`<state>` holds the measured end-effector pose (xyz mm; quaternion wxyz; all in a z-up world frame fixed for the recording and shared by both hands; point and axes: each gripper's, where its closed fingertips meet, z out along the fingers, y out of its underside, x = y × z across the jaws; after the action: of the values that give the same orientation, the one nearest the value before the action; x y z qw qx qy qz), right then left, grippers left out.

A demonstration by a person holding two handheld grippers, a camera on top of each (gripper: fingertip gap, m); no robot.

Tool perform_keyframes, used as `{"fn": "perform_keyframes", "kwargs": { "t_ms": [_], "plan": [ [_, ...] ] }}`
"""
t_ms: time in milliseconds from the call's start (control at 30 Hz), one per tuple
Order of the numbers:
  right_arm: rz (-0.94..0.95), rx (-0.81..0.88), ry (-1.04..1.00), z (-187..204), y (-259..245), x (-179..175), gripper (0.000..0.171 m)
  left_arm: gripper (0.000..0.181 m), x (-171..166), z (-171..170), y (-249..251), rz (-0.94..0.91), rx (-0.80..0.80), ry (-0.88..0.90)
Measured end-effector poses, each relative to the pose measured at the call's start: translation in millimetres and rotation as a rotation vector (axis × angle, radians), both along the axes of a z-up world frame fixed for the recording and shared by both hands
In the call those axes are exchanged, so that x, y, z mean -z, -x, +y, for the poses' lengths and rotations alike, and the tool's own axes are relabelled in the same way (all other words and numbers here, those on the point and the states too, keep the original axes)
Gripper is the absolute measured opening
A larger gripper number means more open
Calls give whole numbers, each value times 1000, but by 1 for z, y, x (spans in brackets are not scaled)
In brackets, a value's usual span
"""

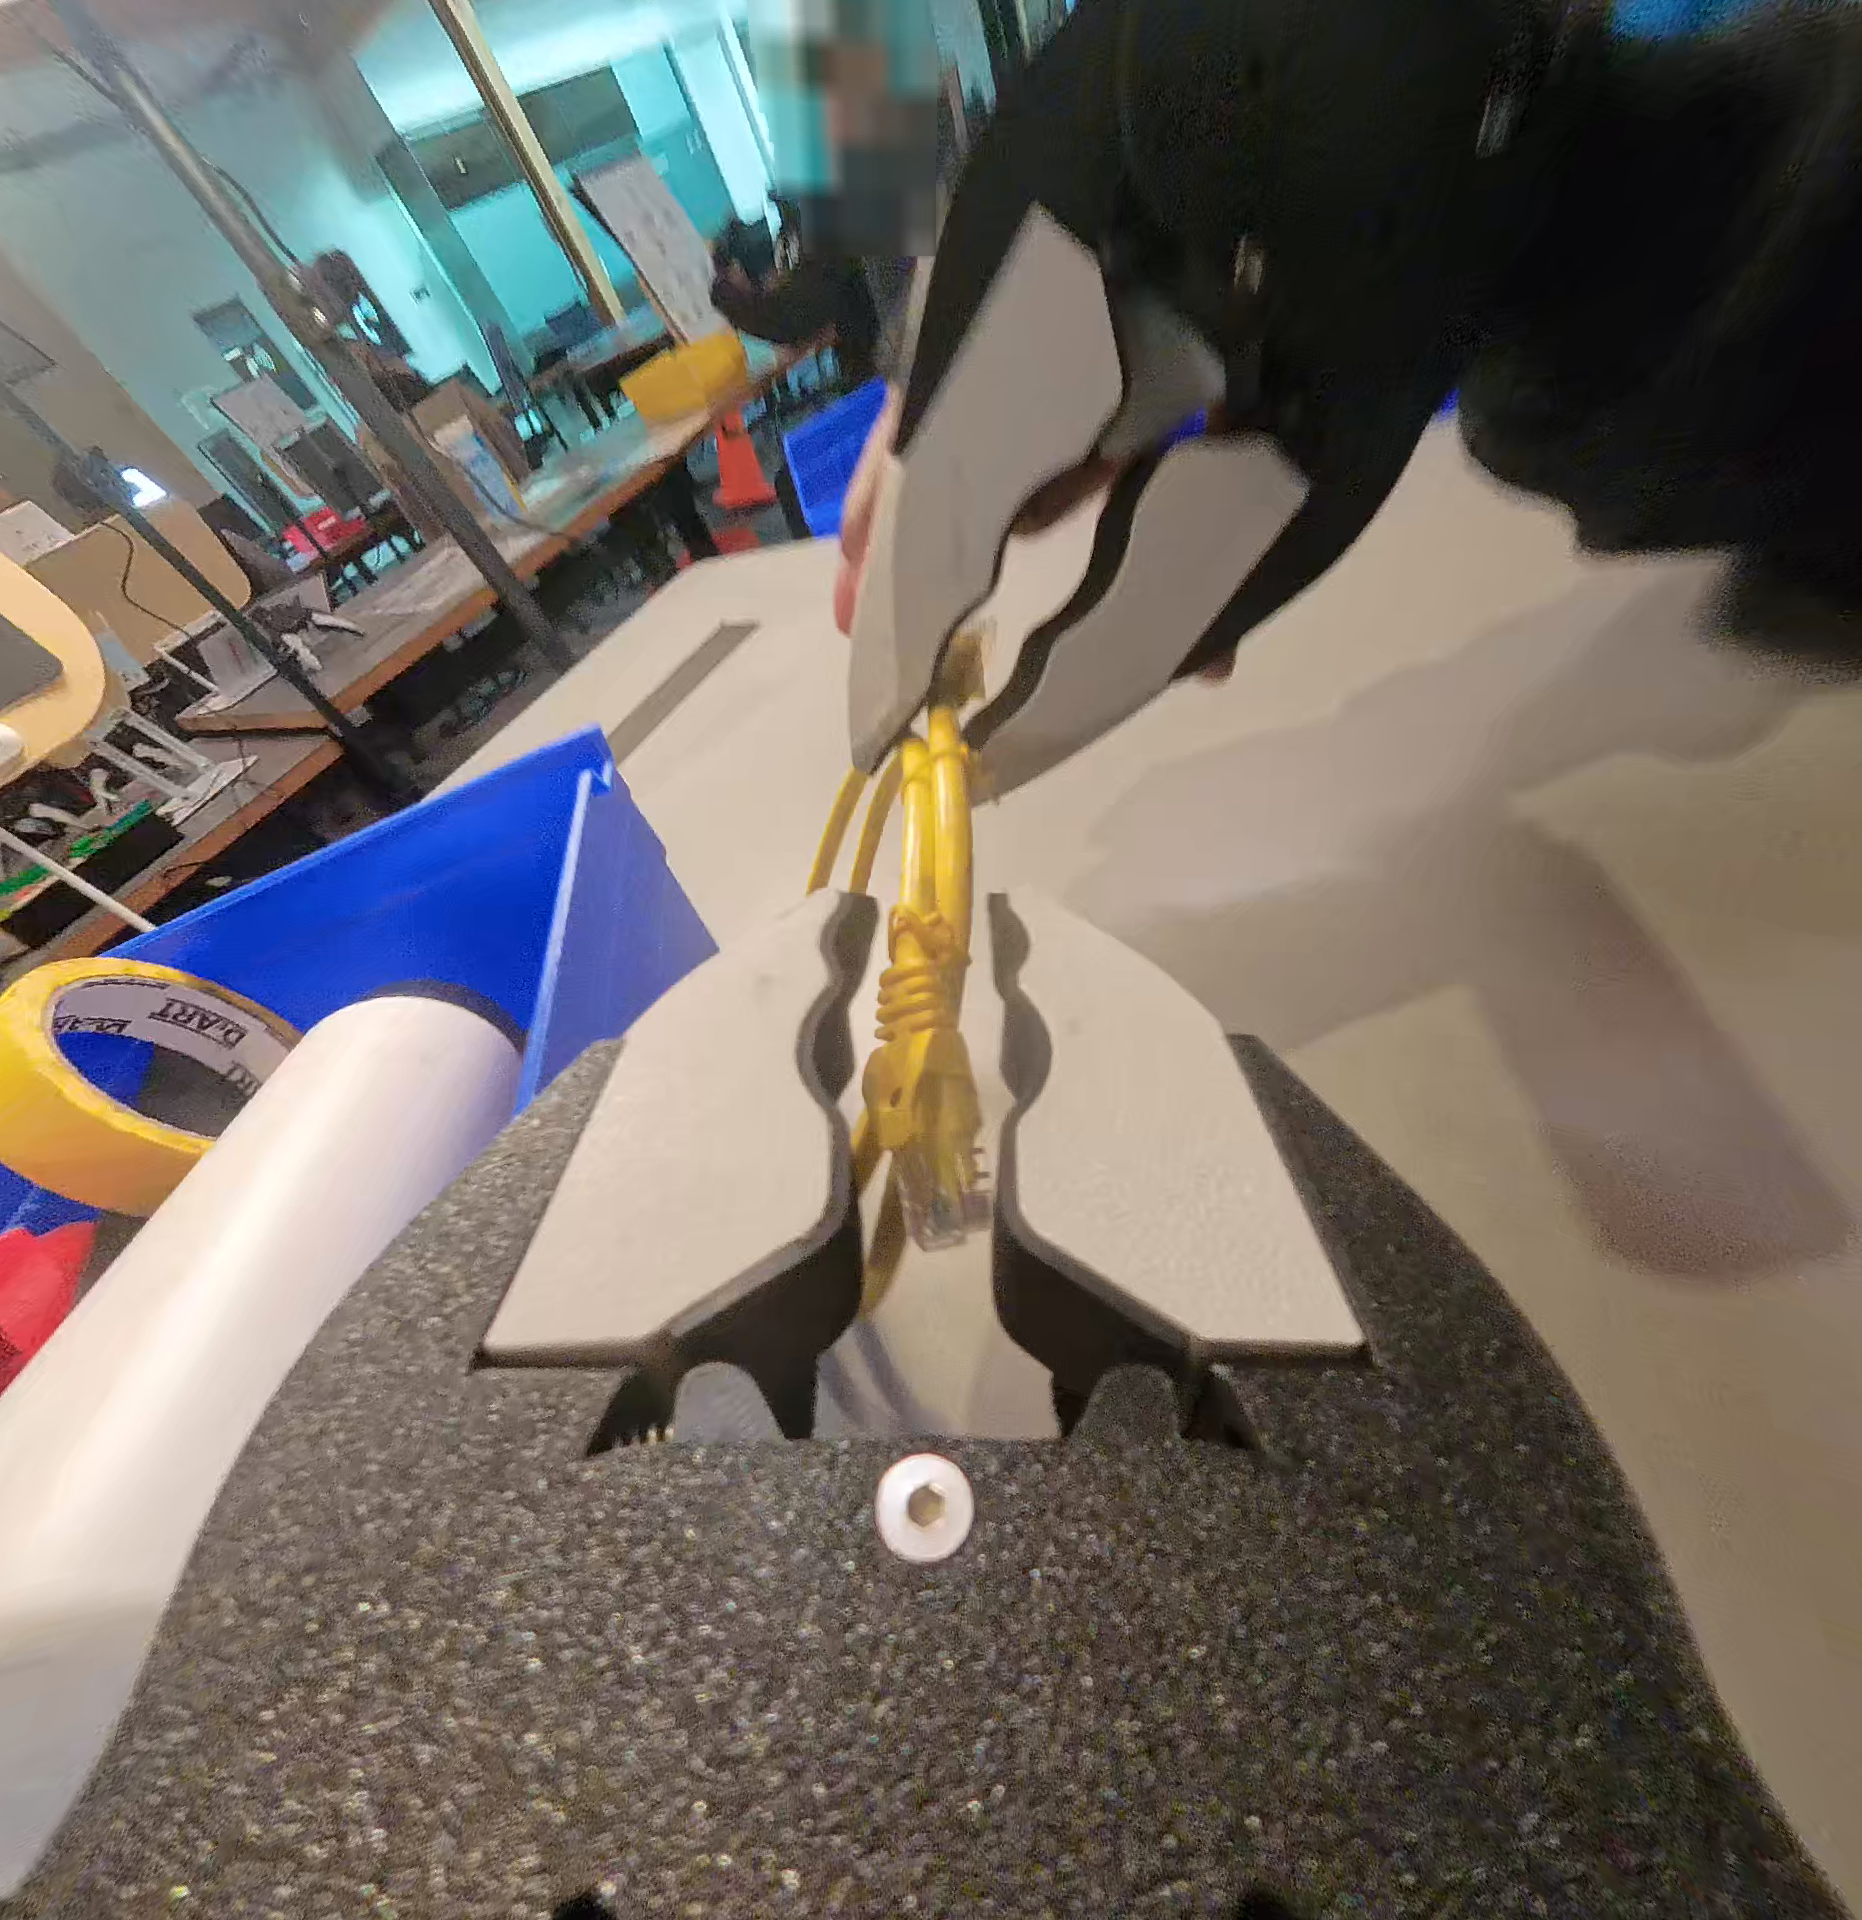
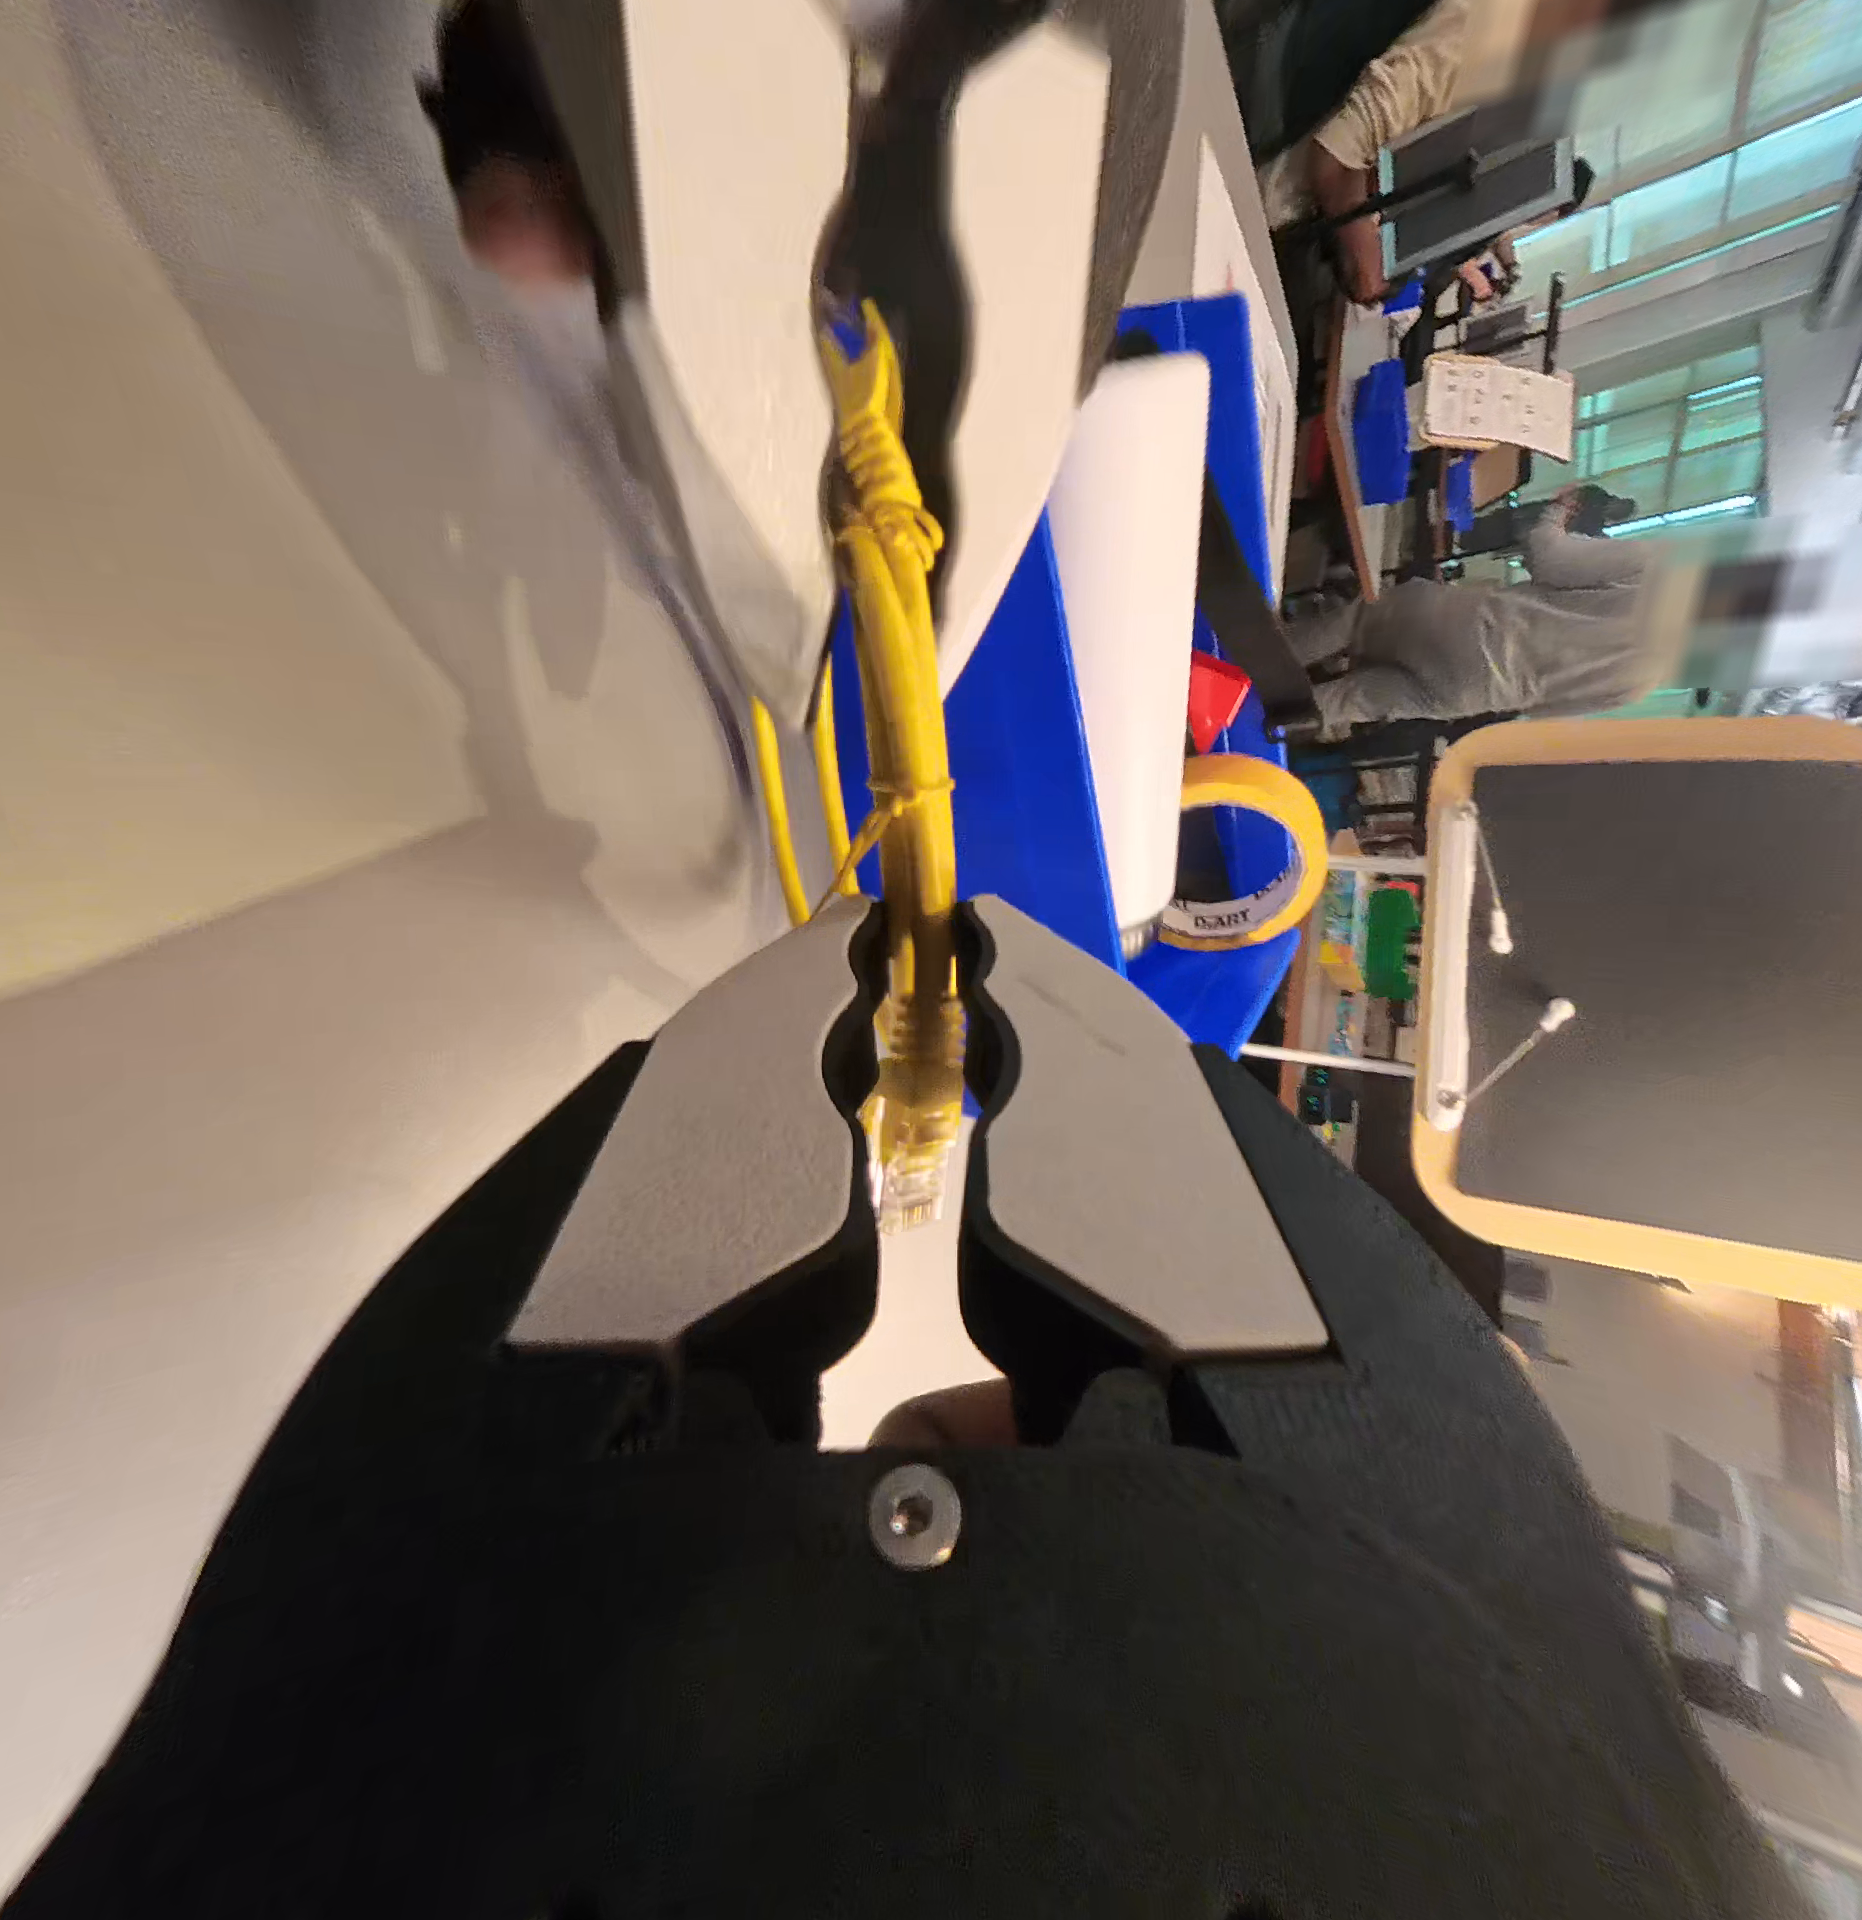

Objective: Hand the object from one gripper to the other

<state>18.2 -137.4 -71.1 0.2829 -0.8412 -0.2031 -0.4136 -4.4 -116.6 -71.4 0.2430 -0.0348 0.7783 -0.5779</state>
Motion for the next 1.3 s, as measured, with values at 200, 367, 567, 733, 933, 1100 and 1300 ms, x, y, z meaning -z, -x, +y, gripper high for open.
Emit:
{"fn": "perform_keyframes", "kwargs": {
  "t_ms": [200,367,567,733,933,1100,1300],
  "plan": [
    [113,39,-276,-37,-20,-19,11,55,-38,9,-2,79,16,265],
    [313,-23,-691,-63,-17,-58,11,61,-43,16,-13,222,5,398],
    [736,-176,-1071,-70,-12,-62,11,66,-36,12,-14,196,-16,352],
    [920,-223,-1121,-51,-9,-50,11,64,-26,6,-11,265,8,326],
    [932,-163,-1033,-30,-5,-34,12,3,-29,9,-8,339,61,387],
    [677,26,-899,-34,-19,-17,27,2,-32,11,-7,238,30,360],
    [338,118,-671,-42,-10,-9,46,2,-34,10,-3,-66,-46,260]
  ]
}}
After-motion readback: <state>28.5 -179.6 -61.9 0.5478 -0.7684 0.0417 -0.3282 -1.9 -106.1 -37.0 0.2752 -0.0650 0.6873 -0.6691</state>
